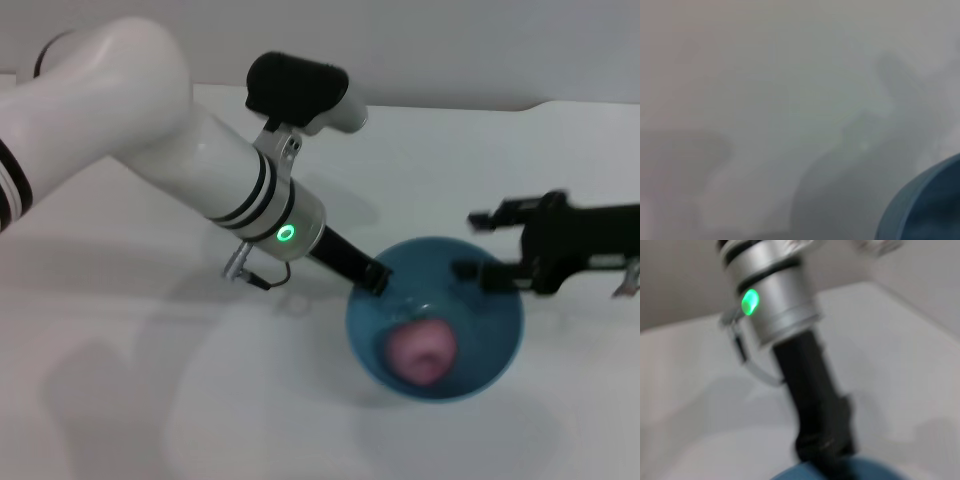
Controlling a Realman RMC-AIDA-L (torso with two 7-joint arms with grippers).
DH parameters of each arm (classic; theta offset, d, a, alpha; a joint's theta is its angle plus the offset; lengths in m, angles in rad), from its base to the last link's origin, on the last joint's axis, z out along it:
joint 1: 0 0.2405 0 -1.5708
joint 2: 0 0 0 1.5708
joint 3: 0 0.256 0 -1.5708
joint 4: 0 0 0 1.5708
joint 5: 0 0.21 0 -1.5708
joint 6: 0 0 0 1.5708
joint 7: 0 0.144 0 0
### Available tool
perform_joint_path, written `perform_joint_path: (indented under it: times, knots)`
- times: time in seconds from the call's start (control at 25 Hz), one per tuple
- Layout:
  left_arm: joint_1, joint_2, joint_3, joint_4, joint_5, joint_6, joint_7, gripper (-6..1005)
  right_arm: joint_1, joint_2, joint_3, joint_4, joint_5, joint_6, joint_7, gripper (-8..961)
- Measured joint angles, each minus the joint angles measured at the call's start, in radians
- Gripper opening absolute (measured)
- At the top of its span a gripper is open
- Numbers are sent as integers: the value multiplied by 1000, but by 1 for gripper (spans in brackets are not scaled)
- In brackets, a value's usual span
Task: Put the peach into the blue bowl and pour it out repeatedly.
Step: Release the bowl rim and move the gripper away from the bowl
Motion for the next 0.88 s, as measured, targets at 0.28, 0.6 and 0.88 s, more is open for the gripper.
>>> perform_joint_path:
  times: [0.28,0.6,0.88]
  knots:
    - [12,1,48,-59,7,-71,0,3,-80,2,196,31,224,-8,-74,659]
    - [17,0,50,-80,1,-113,4,14,-121,3,307,71,269,-10,-118,658]
    - [18,1,43,-69,-1,-106,-3,149,-129,2,336,92,272,-7,-143,659]
